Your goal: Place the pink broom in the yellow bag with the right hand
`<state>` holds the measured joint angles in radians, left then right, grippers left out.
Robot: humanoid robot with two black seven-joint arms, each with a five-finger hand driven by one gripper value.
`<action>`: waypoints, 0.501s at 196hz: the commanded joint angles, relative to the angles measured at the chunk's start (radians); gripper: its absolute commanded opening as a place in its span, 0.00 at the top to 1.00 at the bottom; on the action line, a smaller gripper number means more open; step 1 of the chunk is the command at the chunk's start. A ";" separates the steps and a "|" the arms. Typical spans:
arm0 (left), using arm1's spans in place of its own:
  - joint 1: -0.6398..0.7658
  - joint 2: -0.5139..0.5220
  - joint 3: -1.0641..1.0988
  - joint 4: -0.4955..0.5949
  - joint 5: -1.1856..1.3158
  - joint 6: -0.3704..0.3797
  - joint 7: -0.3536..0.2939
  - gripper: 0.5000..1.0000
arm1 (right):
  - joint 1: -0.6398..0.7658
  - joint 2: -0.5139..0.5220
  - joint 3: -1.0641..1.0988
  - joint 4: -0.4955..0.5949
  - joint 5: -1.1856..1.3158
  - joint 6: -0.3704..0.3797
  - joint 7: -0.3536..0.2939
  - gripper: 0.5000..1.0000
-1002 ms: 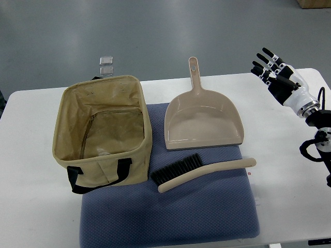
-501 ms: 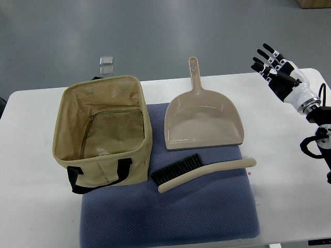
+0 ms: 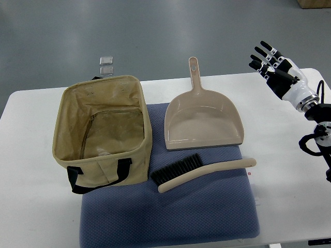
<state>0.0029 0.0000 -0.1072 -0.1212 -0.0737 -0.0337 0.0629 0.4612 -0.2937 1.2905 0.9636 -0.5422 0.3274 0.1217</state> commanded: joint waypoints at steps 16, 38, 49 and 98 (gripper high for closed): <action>0.000 0.000 0.000 0.000 0.000 0.000 0.000 0.00 | 0.007 -0.005 0.001 0.000 -0.005 0.001 -0.001 0.14; 0.000 0.000 0.000 0.000 0.000 0.000 0.000 0.00 | 0.008 -0.005 0.004 0.000 -0.005 0.007 -0.001 0.14; 0.000 0.000 0.001 0.000 0.000 0.000 0.000 0.00 | 0.008 -0.004 0.004 0.000 -0.005 0.022 -0.001 0.14; 0.000 0.000 0.000 0.000 0.000 0.000 0.000 0.00 | 0.010 -0.015 -0.005 0.000 -0.001 0.045 0.019 0.14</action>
<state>0.0031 0.0000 -0.1071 -0.1212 -0.0737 -0.0337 0.0629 0.4692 -0.3001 1.2921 0.9635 -0.5467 0.3708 0.1241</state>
